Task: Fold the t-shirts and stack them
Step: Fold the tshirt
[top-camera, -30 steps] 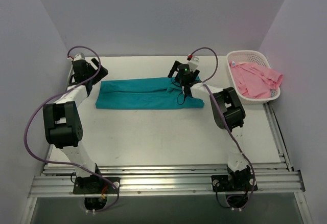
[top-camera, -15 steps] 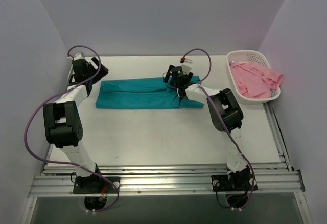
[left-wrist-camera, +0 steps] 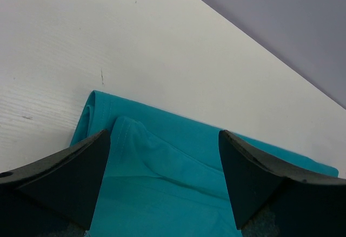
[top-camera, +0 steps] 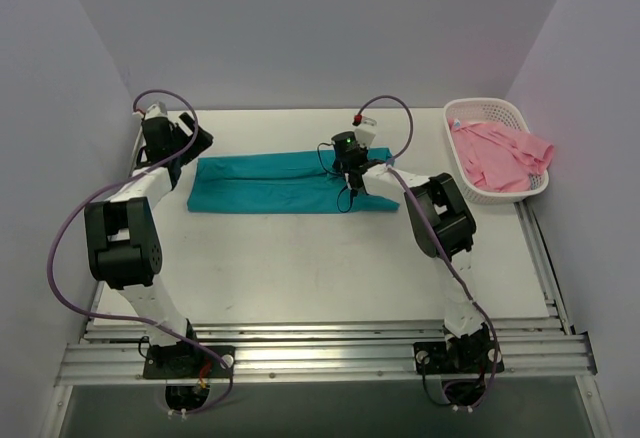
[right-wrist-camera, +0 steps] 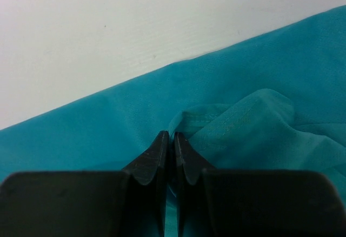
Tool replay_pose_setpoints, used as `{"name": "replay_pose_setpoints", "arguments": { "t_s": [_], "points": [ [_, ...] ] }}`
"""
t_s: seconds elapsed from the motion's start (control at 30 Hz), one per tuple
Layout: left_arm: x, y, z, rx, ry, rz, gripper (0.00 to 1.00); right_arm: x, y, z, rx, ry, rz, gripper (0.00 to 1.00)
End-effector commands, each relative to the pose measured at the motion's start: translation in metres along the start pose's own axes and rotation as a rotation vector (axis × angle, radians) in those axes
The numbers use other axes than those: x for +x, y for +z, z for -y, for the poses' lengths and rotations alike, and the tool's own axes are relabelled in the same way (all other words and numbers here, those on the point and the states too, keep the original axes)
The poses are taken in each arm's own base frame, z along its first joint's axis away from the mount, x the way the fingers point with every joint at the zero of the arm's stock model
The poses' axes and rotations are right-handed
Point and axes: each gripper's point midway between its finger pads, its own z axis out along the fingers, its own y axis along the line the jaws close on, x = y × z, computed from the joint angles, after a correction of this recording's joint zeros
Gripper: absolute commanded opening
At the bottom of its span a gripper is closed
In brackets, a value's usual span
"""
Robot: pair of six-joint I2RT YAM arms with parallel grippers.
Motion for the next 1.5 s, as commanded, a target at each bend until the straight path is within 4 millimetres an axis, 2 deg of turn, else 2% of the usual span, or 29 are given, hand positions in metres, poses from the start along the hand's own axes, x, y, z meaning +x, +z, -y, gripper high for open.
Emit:
{"name": "replay_pose_setpoints", "arguments": {
  "t_s": [0.0,0.17,0.3,0.47,0.5,0.6,0.63,0.67,0.73,0.77,0.8,0.87,0.9,1.0,1.07,1.17,1.27,1.33,1.37,1.47],
  "points": [
    [-0.012,-0.001,0.009,0.038,0.012,0.044,0.90,-0.033,-0.012,-0.013,-0.001,0.022,0.065,0.00],
    [-0.014,-0.002,0.012,0.045,0.013,0.049,0.90,-0.035,-0.021,-0.013,0.005,0.011,0.071,0.00],
    [-0.013,-0.003,0.013,0.051,0.011,0.050,0.90,-0.036,-0.035,-0.012,0.011,0.007,0.072,0.00],
    [-0.014,-0.006,0.015,0.061,0.008,0.053,0.89,-0.025,-0.056,-0.010,0.036,-0.010,0.066,0.00],
    [-0.015,-0.006,0.015,0.062,0.006,0.052,0.90,-0.029,-0.062,-0.011,0.036,-0.006,0.074,0.00],
    [-0.013,-0.007,0.018,0.075,0.002,0.052,0.89,-0.015,-0.076,-0.012,0.052,-0.021,0.063,0.01],
    [-0.014,-0.008,0.018,0.076,0.000,0.054,0.89,-0.010,-0.079,-0.010,0.062,-0.028,0.053,0.05],
    [-0.012,-0.008,0.017,0.076,0.000,0.050,0.89,-0.004,-0.082,-0.006,0.079,-0.034,0.049,0.29],
    [-0.012,-0.008,0.018,0.078,-0.002,0.051,0.89,0.013,-0.090,-0.011,0.078,-0.051,0.029,0.55],
    [-0.012,-0.009,0.018,0.081,-0.001,0.050,0.89,0.022,-0.091,-0.008,0.090,-0.063,0.017,0.77],
    [-0.013,-0.009,0.019,0.081,-0.001,0.052,0.89,0.030,-0.096,-0.011,0.096,-0.065,0.016,0.83],
    [-0.014,-0.010,0.019,0.080,0.002,0.057,0.89,0.045,-0.102,-0.006,0.126,-0.089,-0.002,0.99],
    [-0.014,-0.010,0.019,0.080,0.002,0.057,0.89,0.053,-0.107,-0.006,0.134,-0.099,-0.010,1.00],
    [-0.015,-0.011,0.019,0.080,0.002,0.059,0.89,0.060,-0.117,-0.001,0.147,-0.111,-0.012,1.00],
    [-0.014,-0.011,0.020,0.082,0.004,0.057,0.89,0.058,-0.124,-0.001,0.150,-0.105,0.001,1.00],
    [-0.014,-0.010,0.019,0.080,0.002,0.059,0.89,0.037,-0.136,-0.003,0.137,-0.081,0.044,1.00],
    [-0.014,-0.010,0.020,0.083,0.004,0.056,0.89,-0.001,-0.145,-0.009,0.140,-0.064,0.111,1.00],
    [-0.016,-0.009,0.020,0.083,0.005,0.058,0.89,-0.021,-0.140,-0.014,0.140,-0.048,0.138,1.00],
    [-0.016,-0.010,0.021,0.084,0.003,0.059,0.89,-0.030,-0.131,-0.009,0.147,-0.042,0.132,0.99],
    [-0.018,-0.011,0.023,0.085,0.010,0.062,0.89,-0.039,-0.104,-0.003,0.153,-0.025,0.104,0.95]
  ]
}}
